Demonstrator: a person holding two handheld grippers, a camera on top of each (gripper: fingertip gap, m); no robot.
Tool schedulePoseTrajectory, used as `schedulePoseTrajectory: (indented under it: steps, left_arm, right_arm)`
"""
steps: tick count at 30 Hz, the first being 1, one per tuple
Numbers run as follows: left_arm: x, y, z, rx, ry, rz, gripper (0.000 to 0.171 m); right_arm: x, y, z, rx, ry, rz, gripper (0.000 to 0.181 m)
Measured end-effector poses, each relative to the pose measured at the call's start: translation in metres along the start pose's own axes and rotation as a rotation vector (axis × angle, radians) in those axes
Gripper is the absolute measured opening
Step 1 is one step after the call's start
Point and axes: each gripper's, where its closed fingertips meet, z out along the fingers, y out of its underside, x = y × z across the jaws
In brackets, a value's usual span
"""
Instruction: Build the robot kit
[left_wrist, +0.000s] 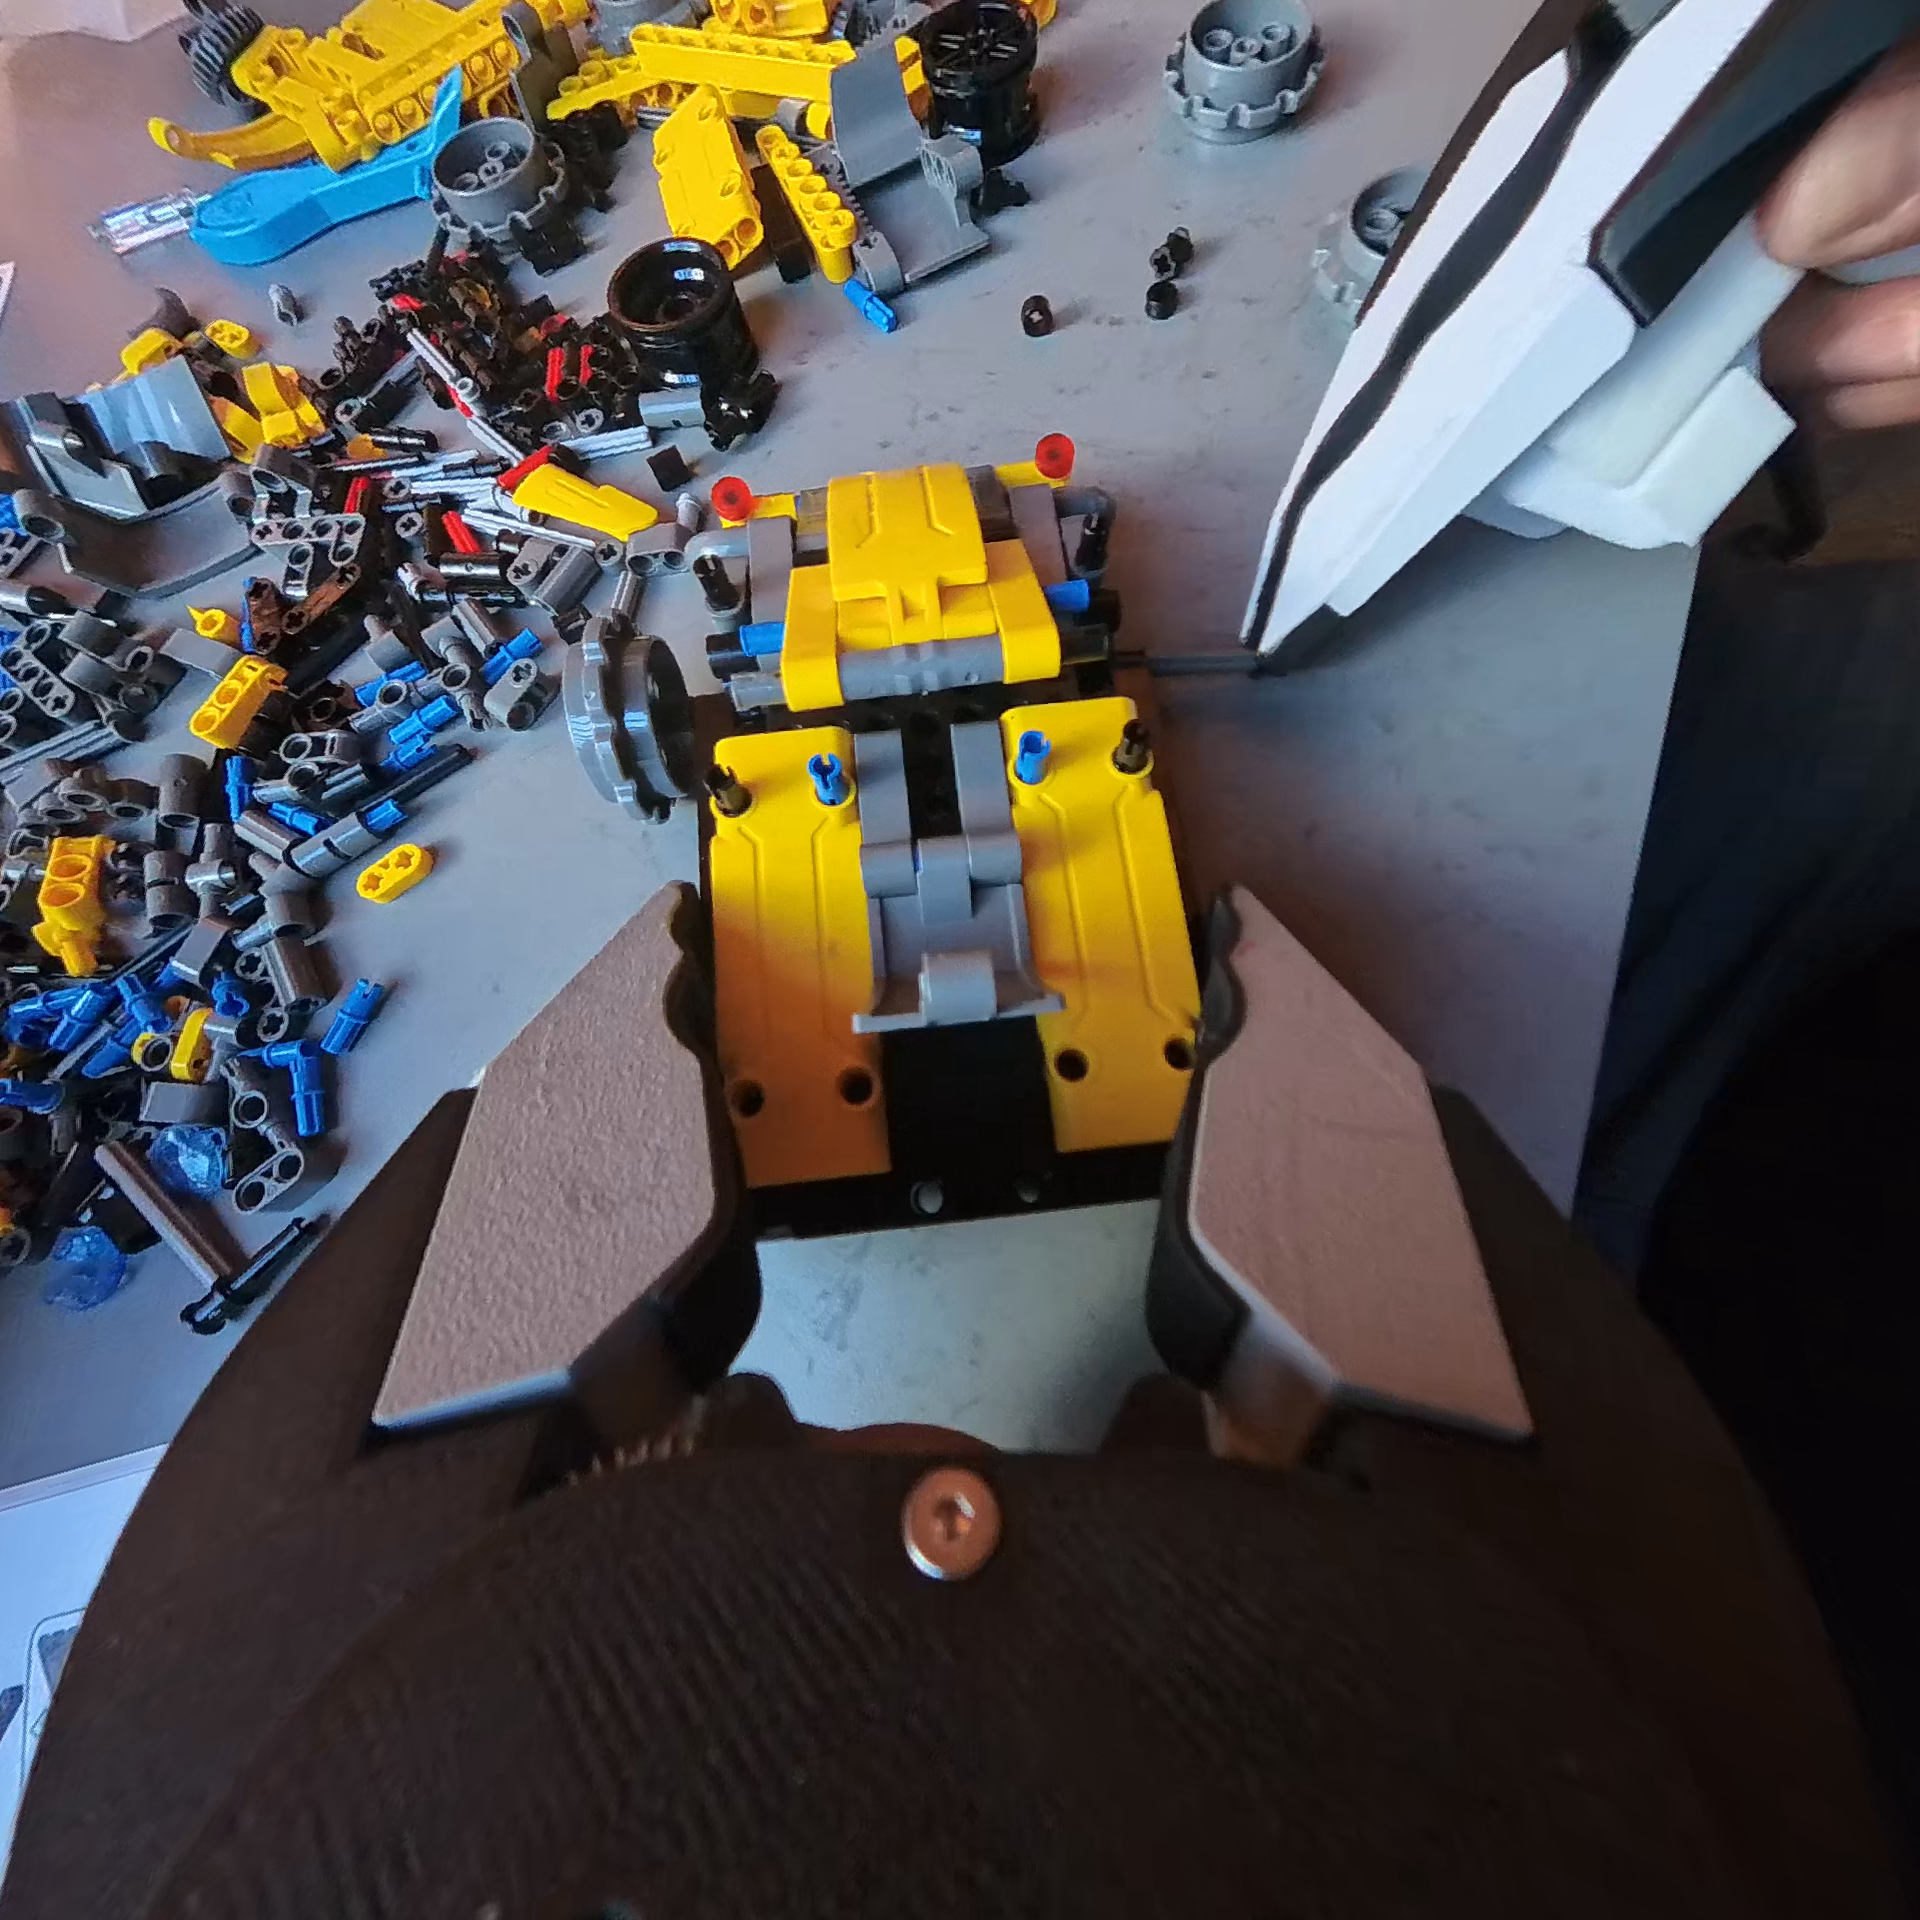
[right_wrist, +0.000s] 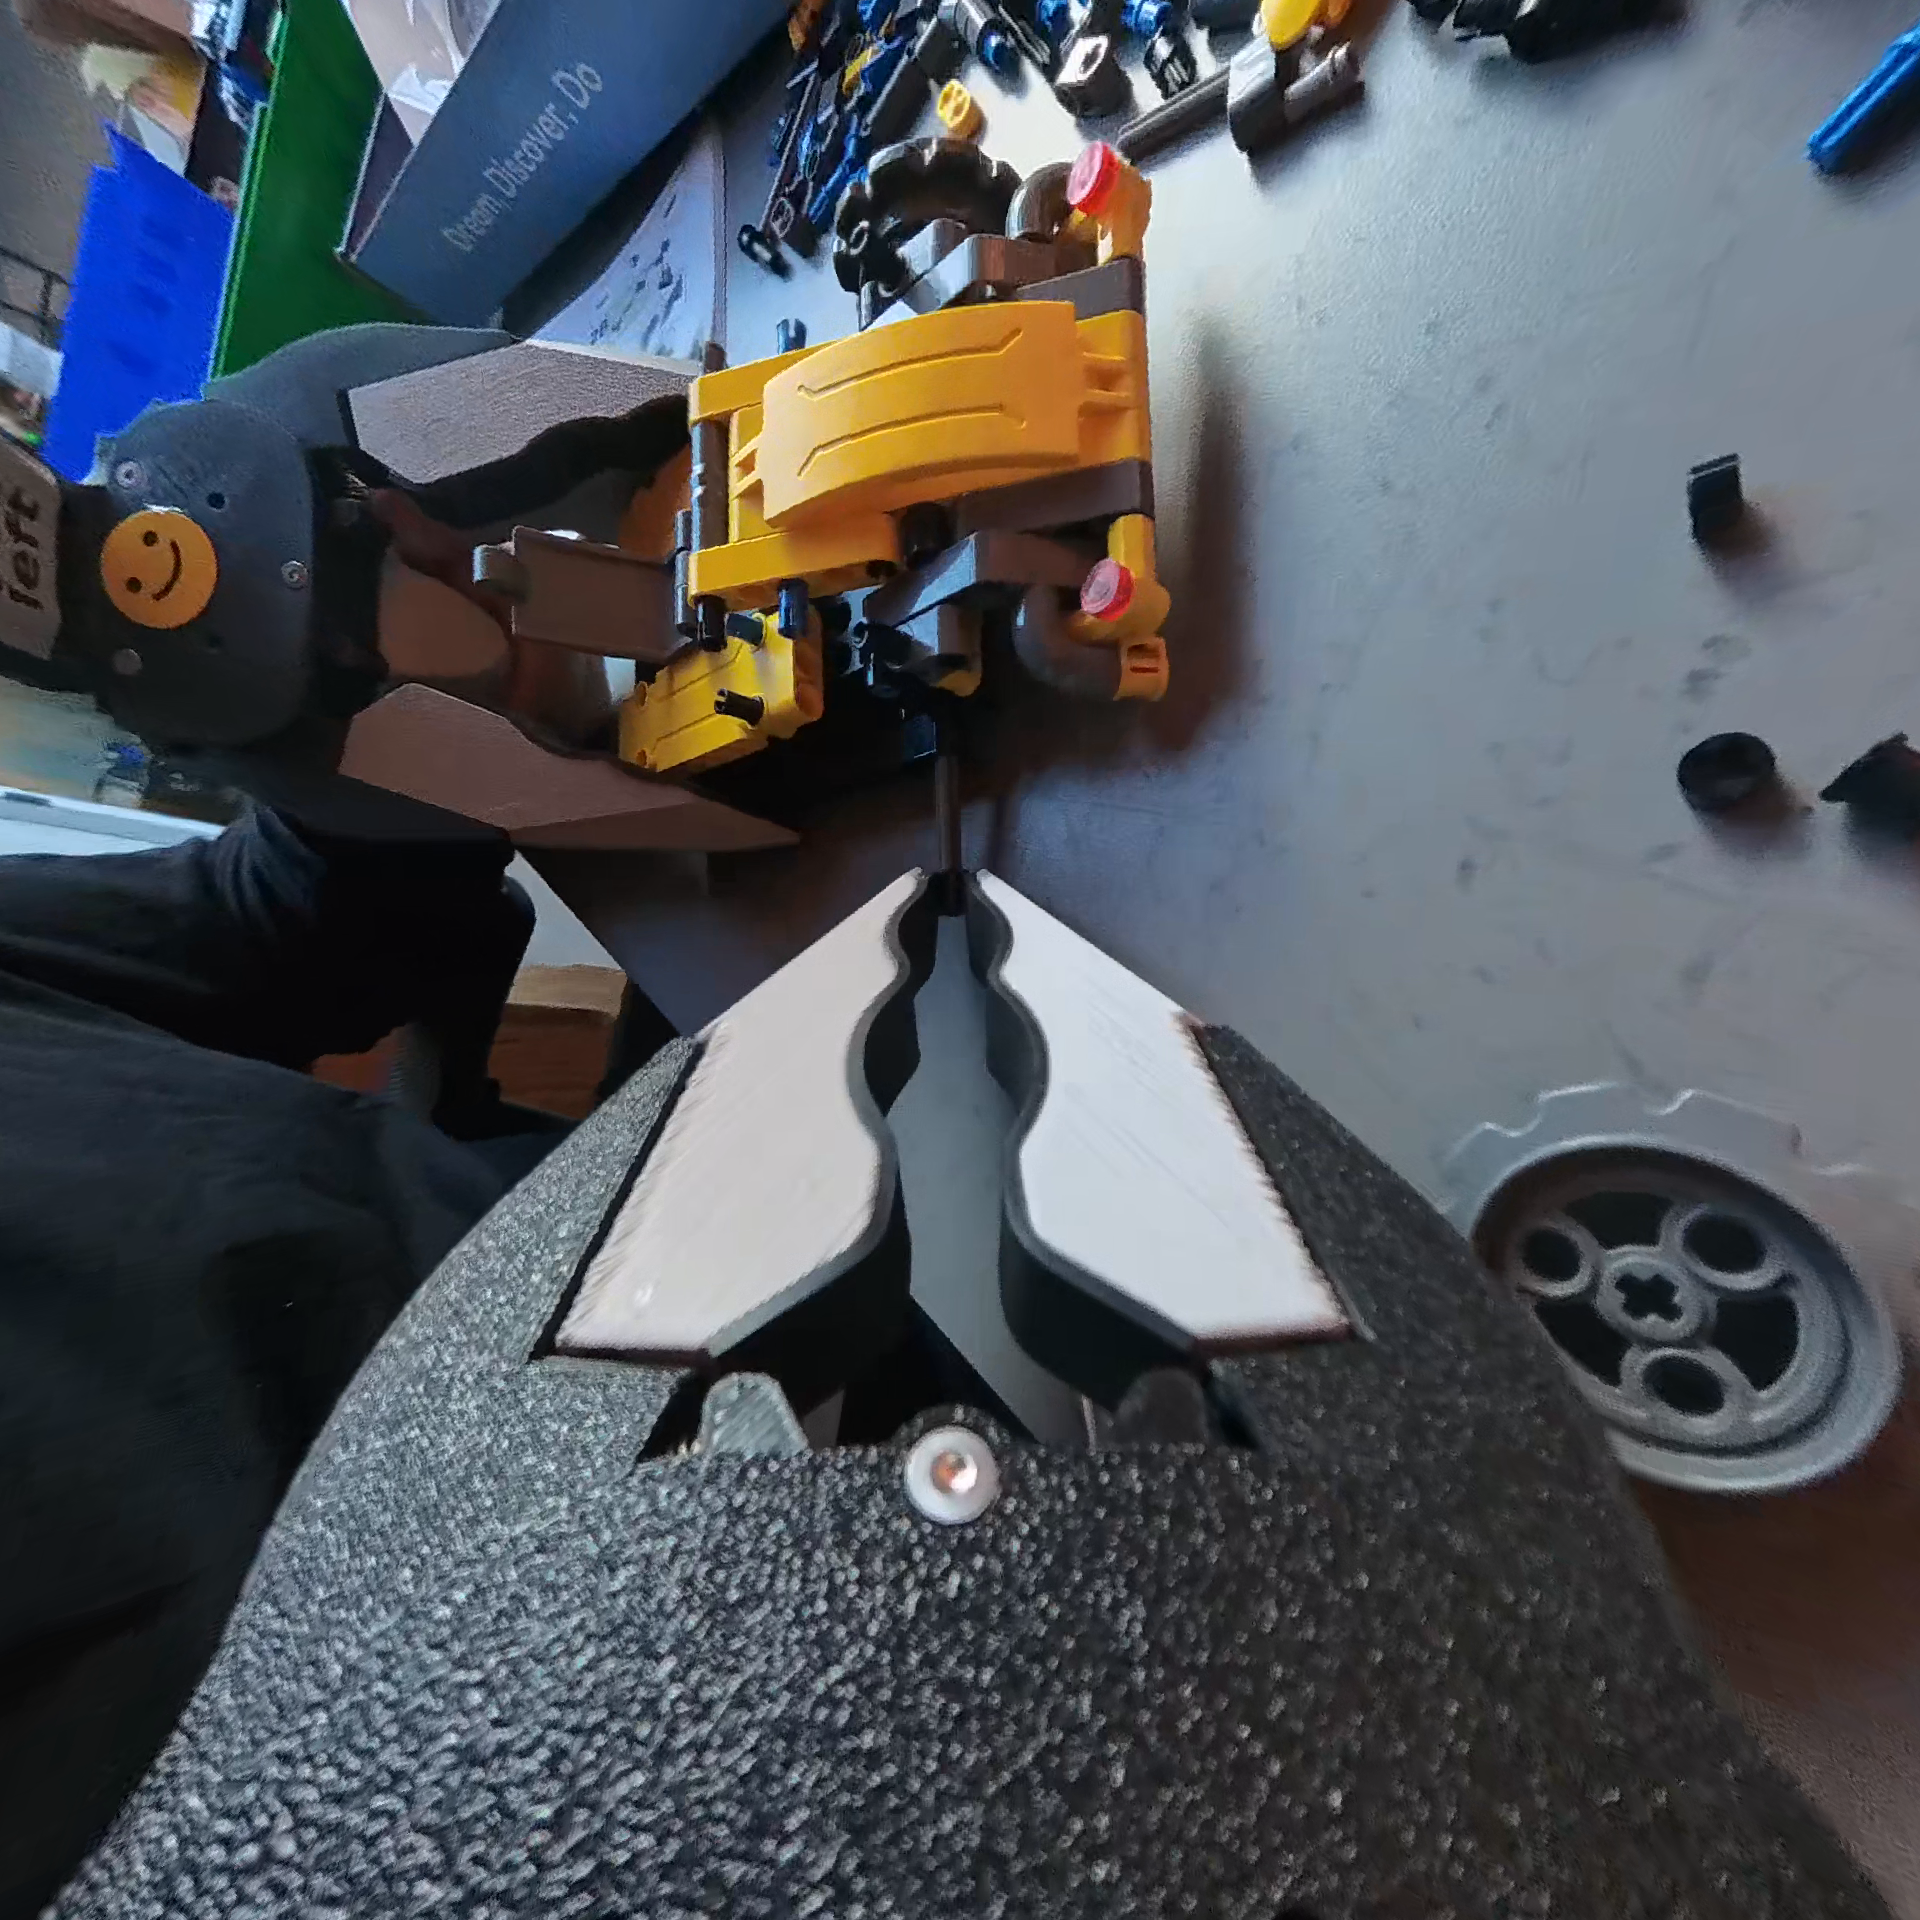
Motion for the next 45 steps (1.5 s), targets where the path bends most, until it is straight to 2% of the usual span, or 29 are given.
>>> schedulePoseTrajectory:
  steps: [8, 18, 22, 26, 36, 42, 45]
  left_arm:
    - [-0.0002, 0.0001, -0.0001, -0.002, -0.005, -0.002, 0.092]
    - [-0.0007, -0.0003, 0.0002, 0.000, -0.005, -0.006, 0.092]
    - [-0.0007, -0.0002, 0.0002, 0.001, -0.004, -0.007, 0.093]
    - [-0.0007, -0.0003, 0.0003, 0.001, -0.004, -0.007, 0.092]
    - [-0.0009, -0.0003, 0.0003, 0.001, -0.003, -0.008, 0.092]
    - [-0.0018, -0.0001, 0.0004, 0.000, -0.007, -0.010, 0.092]
    - [-0.0023, 0.0001, 0.0003, -0.001, -0.015, -0.015, 0.092]
  right_arm:
    - [-0.0007, -0.0023, -0.0002, 0.024, -0.034, 0.029, 0.003]
    - [0.0003, -0.0013, -0.0013, 0.026, 0.065, -0.116, 0.005]
    - [-0.0031, 0.0008, -0.0035, 0.039, 0.055, -0.129, 0.011]
    - [-0.0017, 0.0039, -0.0069, 0.033, 0.112, -0.199, 0.020]
    - [0.0023, 0.0038, -0.0011, 0.024, 0.245, -0.374, 0.007]
    - [0.0029, 0.0009, -0.0016, 0.067, 0.282, -0.397, 0.006]
    - [0.0010, -0.0022, -0.0025, 0.120, 0.262, -0.339, 0.006]
